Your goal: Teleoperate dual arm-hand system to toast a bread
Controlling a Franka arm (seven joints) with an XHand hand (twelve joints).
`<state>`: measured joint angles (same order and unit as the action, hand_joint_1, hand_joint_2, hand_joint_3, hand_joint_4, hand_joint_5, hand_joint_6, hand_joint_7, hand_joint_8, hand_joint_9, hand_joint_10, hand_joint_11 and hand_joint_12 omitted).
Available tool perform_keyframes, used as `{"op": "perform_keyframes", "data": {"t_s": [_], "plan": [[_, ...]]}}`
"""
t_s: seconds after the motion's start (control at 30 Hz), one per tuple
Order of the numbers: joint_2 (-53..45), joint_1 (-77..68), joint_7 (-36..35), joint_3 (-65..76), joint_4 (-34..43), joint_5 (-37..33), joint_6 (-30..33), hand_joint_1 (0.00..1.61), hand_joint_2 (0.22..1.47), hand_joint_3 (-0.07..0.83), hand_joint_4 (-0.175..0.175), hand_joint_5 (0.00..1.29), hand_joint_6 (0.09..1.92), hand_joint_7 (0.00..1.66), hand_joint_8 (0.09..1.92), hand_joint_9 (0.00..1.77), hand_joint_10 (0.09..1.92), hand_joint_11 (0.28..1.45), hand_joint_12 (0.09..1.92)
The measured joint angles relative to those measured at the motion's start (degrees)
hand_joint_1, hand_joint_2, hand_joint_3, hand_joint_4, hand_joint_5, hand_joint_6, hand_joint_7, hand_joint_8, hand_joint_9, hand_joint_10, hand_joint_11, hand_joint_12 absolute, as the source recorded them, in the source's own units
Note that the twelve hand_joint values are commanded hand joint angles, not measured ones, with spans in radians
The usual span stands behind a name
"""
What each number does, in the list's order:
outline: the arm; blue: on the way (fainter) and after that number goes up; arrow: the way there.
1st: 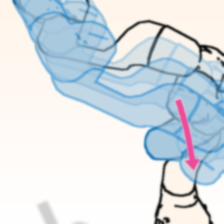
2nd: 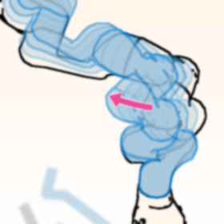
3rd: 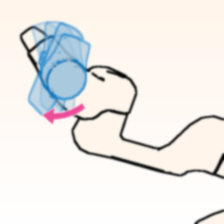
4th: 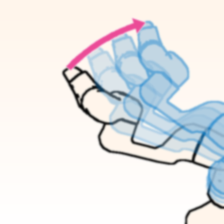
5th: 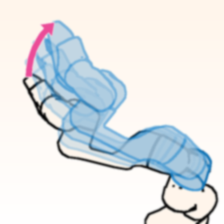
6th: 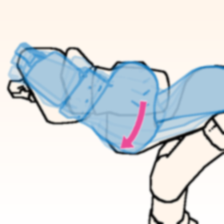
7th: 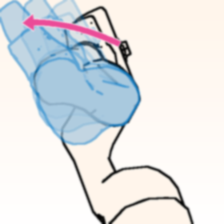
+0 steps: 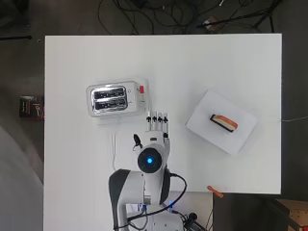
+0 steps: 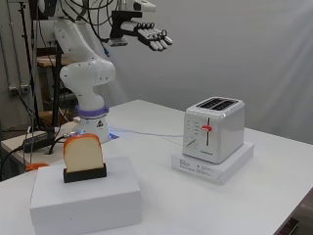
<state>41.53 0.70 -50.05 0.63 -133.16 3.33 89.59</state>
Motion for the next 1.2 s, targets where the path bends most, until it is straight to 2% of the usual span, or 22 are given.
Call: {"op": "perform_keyframes", "data": {"t_s": [0.1, 0.2, 0.3, 0.5, 0.6, 0.67, 0.73, 0.8, 0.87, 0.97, 1.2], "plan": [[-0.9, 0.2, -0.1, 0.5, 0.7, 0.6, -0.1, 0.33, 1.1, 0.0, -0.105, 0.2, 0.09, 0.36, 0.09, 0.44, 0.09, 0.4, 0.09], [-3.9, 0.8, 0.2, 1.7, 3.6, 2.2, -1.4, 0.27, 1.14, 0.004, -0.068, 0.32, 0.09, 0.44, 0.09, 0.53, 0.09, 0.43, 0.09], [-8.6, 1.3, 0.0, 3.4, 8.0, 4.4, -3.2, 0.25, 1.14, 0.001, -0.038, 0.37, 0.09, 0.45, 0.09, 0.55, 0.09, 0.43, 0.09], [-24.9, 3.0, -3.9, 10.2, 18.4, 4.7, -4.1, 0.31, 1.13, 0.0, -0.016, 0.39, 0.09, 0.48, 0.09, 0.55, 0.09, 0.42, 0.09], [-34.0, 3.3, -5.9, 15.6, 22.9, 4.6, -3.6, 0.27, 1.13, -0.002, 0.02, 0.41, 0.09, 0.52, 0.09, 0.58, 0.09, 0.44, 0.09], [-38.7, 4.0, -6.8, 18.2, 25.1, 4.9, -3.1, 0.27, 1.13, -0.001, 0.03, 0.41, 0.09, 0.54, 0.09, 0.62, 0.09, 0.47, 0.09], [-43.1, 4.7, -7.6, 18.9, 26.1, 5.9, -1.8, 0.27, 1.13, 0.001, 0.022, 0.39, 0.09, 0.55, 0.09, 0.66, 0.09, 0.5, 0.09], [-46.7, 5.1, -7.9, 18.9, 26.3, 8.3, -0.2, 0.28, 1.13, -0.002, -0.007, 0.33, 0.09, 0.53, 0.09, 0.65, 0.09, 0.52, 0.09], [-48.7, 5.5, -8.1, 19.3, 26.2, 10.7, 0.5, 0.29, 1.11, -0.006, -0.021, 0.31, 0.09, 0.53, 0.09, 0.65, 0.09, 0.52, 0.09], [-49.1, 5.6, -7.3, 20.4, 26.1, 13.1, 0.1, 0.33, 1.08, -0.015, -0.021, 0.33, 0.09, 0.54, 0.09, 0.66, 0.09, 0.53, 0.09], [-49.1, 5.2, -4.5, 17.5, 24.8, 23.6, -3.6, 0.33, 1.04, -0.014, -0.024, 0.34, 0.09, 0.54, 0.09, 0.66, 0.09, 0.55, 0.09]]}}
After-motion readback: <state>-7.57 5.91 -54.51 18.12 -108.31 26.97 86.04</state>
